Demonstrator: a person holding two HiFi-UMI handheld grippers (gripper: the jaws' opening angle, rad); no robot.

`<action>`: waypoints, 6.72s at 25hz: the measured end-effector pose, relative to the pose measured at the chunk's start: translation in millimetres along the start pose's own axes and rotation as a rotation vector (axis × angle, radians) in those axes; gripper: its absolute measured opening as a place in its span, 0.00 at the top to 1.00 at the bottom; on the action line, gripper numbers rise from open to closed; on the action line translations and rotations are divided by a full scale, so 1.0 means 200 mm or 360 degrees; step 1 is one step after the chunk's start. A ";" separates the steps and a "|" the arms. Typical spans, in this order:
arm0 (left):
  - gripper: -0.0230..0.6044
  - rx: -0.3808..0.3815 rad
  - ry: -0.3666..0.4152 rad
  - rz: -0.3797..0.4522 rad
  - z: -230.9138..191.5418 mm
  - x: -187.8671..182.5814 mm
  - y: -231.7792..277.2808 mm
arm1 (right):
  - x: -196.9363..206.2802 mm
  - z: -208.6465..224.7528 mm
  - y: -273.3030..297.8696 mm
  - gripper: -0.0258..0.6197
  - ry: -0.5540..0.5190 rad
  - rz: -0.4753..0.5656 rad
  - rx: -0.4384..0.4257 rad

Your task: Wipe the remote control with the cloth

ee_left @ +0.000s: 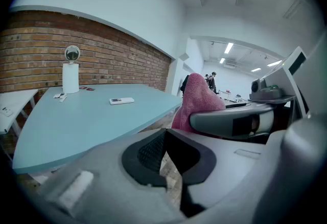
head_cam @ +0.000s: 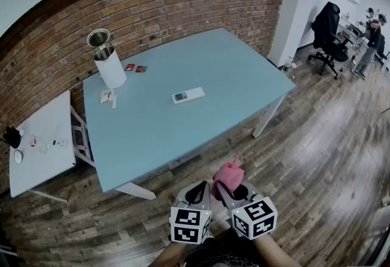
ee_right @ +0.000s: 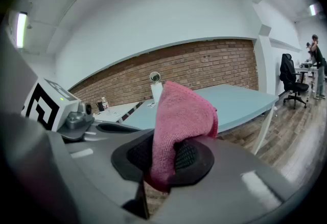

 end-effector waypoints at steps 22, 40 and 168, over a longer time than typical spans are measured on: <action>0.96 0.0012 0.0034 -0.0004 -0.08 -0.11 0.14 | -0.07 0.09 0.16 0.86 0.0003 0.0037 0.0025; 0.96 -0.0103 0.0036 -0.0111 -0.14 -0.33 0.80 | -0.10 0.71 0.57 0.86 0.0089 -0.0014 -0.0105; 0.48 0.0477 0.1122 -0.1511 -1.47 -0.85 1.86 | -0.47 1.35 2.14 0.86 0.0346 -0.0212 -0.0494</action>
Point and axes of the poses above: the fingertips, and each gripper's own axes: y forward along the fingers, z to its right, x out of its underside, the point moved 10 cm from there along -y, backward along the fingers, and after that the axes turned 7 degrees about -y, right-handed, at the moved point
